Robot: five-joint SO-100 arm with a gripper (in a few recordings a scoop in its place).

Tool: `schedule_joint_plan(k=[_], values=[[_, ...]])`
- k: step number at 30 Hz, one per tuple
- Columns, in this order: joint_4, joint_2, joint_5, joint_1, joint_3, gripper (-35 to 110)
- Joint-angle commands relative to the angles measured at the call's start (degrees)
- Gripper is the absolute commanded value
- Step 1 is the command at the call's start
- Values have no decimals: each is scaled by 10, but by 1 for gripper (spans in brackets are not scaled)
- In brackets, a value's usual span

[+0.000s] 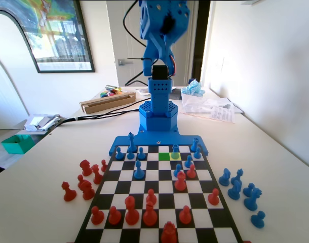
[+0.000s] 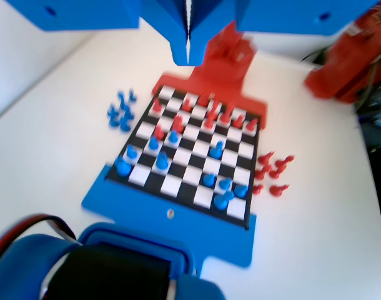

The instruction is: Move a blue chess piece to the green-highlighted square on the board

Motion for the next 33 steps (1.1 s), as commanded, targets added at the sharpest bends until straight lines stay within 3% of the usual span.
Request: schedule_joint_plan(k=[1,10,18,33], values=[[3,-41,-21,-13,-30,1],[-21,-178,25,-28,-45,2],[-142,-252,133,-21,18,3],[-272,-336,167,-55,140,6]])
